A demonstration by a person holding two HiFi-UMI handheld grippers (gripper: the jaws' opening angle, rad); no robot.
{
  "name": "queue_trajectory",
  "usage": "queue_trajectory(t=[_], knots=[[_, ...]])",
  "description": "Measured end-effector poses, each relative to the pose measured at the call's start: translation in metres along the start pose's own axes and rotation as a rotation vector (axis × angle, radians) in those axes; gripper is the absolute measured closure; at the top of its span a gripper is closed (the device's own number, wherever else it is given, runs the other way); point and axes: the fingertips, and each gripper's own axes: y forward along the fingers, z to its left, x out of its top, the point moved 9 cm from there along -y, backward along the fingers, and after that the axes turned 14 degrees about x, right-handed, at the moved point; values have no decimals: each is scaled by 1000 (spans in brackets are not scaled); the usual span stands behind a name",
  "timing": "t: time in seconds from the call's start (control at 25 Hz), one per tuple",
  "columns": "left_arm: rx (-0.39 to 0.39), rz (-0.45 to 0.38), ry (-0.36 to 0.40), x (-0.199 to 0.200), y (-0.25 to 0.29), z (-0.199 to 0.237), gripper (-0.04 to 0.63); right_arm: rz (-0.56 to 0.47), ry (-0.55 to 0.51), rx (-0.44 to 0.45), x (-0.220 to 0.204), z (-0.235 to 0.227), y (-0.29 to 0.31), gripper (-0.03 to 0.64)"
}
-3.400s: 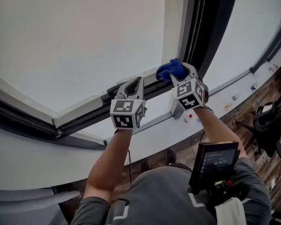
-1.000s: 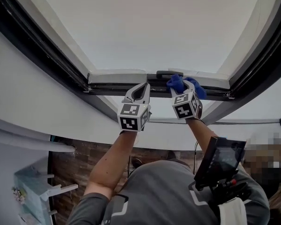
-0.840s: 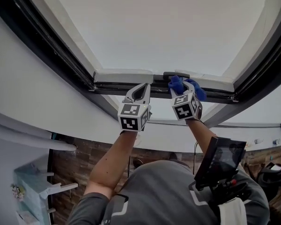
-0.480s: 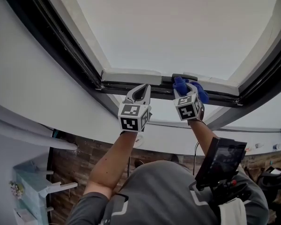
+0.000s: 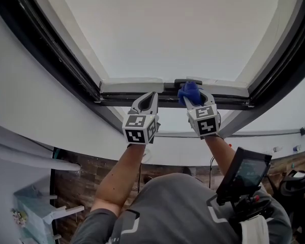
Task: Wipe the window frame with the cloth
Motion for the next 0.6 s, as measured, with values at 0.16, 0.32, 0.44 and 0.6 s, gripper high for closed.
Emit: queue_trajectory(t=[0.16,0.32,0.44,0.6], knots=[[32,3,0,-2,-5,5,588,-58,7,36,13,9,-2,443],[88,1,2,-2,-11,20,588,-38,2,64,18,18,17,443],[118,0,-2,-1,-15,36,588,-7,-6,80,21,25,39,443],[170,0,-17,-5,-20,60,588,40,-18,106,22,36,76,443]])
